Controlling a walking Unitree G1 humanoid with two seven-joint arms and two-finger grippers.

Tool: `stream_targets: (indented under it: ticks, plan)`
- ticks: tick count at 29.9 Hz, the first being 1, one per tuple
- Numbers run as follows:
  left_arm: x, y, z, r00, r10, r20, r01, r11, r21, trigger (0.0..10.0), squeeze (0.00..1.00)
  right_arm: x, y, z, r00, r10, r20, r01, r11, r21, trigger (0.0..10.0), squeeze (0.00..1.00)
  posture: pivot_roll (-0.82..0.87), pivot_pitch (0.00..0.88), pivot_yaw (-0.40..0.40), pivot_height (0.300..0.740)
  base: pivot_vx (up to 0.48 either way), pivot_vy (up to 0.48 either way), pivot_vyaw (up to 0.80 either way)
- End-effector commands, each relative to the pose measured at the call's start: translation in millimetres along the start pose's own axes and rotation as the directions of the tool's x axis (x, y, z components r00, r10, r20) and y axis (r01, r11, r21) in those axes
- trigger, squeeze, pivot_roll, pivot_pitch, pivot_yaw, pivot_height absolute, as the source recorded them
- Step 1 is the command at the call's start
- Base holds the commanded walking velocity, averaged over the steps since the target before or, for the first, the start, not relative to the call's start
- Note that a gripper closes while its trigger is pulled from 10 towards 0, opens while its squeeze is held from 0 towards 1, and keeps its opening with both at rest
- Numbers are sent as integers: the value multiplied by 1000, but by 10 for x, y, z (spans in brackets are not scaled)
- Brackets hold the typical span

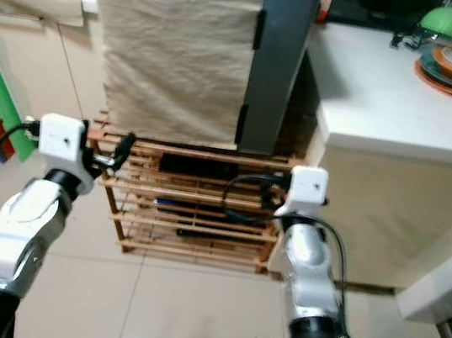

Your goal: Restocking fridge

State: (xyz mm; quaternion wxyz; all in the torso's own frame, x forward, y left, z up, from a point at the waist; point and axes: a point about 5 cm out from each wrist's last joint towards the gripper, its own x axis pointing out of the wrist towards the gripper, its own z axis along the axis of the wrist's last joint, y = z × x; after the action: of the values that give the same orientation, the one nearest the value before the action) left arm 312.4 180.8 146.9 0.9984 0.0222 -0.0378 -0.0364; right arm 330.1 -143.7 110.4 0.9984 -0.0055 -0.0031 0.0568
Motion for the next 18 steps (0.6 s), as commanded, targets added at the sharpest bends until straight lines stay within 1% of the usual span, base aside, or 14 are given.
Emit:
stream_targets:
  ticks: [1, 2, 3, 6, 9, 17, 18]
  plan:
    - [20, -25, -32, 1000, -2, -28, 2, 1000, 3, 10000, 0, 1, -90, 15, 999, -30, 11, 30, 999, -24, 10000, 0, -128, 0, 71, 740, 0, 480, 0]
    - [23, -20, -41, 999, 1, -36, -1, 1000, 5, 10000, 0, 3, -89, 17, 999, -30, 14, 30, 999, -32, 10000, 0, -128, 0, 71, 740, 0, 480, 0]
    - [26, -16, -56, 999, 3, -45, -3, 1000, -4, 10000, 0, 2, -91, 5, 999, -34, 7, 35, 999, -27, 10000, 0, -129, 0, 72, 740, 0, 480, -613]
    - [36, -9, -89, 998, 3, -64, -3, 1000, -10, 10000, 0, -8, -113, -40, 998, -59, -22, 58, 998, -23, 10000, 0, -129, 0, 73, 740, 0, 480, -796]
    - [43, -17, -119, 997, -6, -77, 4, 1000, -14, 10000, 0, -24, -107, -58, 999, -49, -20, 48, 998, -45, 10000, 0, -132, 0, 77, 740, 0, 480, -788]
    - [64, -54, -150, 996, -16, -89, 13, 999, -32, 10000, 0, -52, -86, -67, 999, -30, -13, 30, 998, -55, 10000, 0, -150, 0, 85, 740, 0, 480, -787]
    - [63, -57, -166, 995, -14, -94, 11, 999, -32, 10000, 0, -67, -74, -56, 1000, -24, -2, 24, 997, -75, 10000, 0, -151, 0, 84, 740, 0, 480, -788]
